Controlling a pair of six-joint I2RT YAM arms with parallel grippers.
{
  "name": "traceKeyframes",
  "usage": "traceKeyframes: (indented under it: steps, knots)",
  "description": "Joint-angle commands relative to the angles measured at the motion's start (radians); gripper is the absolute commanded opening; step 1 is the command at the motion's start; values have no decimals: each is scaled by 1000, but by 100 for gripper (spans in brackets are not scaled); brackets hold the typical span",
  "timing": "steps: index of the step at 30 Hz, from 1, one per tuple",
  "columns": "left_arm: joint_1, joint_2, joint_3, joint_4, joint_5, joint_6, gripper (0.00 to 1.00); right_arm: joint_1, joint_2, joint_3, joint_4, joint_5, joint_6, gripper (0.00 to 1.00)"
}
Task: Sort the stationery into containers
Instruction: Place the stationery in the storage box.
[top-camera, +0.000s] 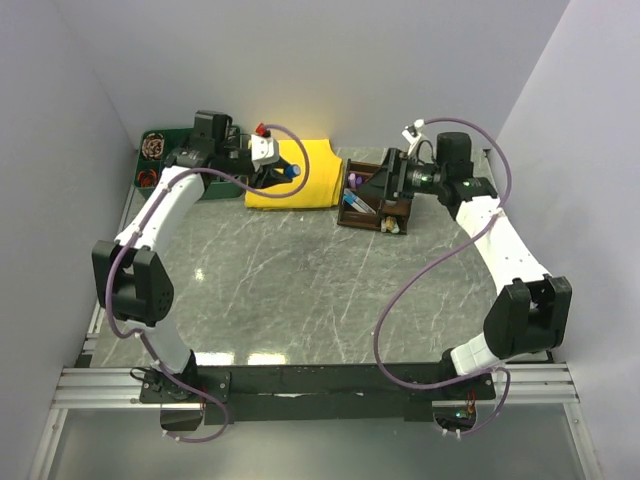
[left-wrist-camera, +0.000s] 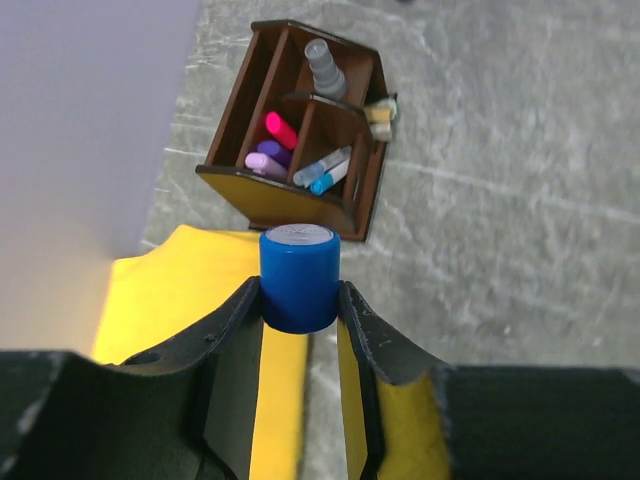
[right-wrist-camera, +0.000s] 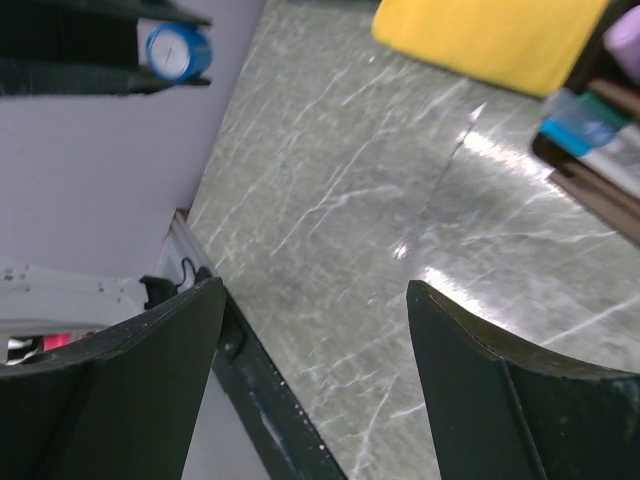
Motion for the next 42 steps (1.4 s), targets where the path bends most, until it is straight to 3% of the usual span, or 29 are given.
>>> traceKeyframes:
  steps: [1,8,12,18,28,42]
  knots:
    - [-44,38,66,128,37,-272,1,56,-42,-31,62,-11,48,82]
    - [-105,19,23,210,-4,-399,1,90,25,57,109,-14,52,82]
    - [-127,14,17,198,-42,-412,1,104,74,111,134,-46,85,81]
    - [-151,43,63,120,-82,-409,1,142,104,173,96,30,65,81]
    - [-191,37,55,148,-118,-449,1,176,139,211,88,98,77,81]
    - [-207,25,49,166,-125,-481,1,191,205,245,114,75,97,65]
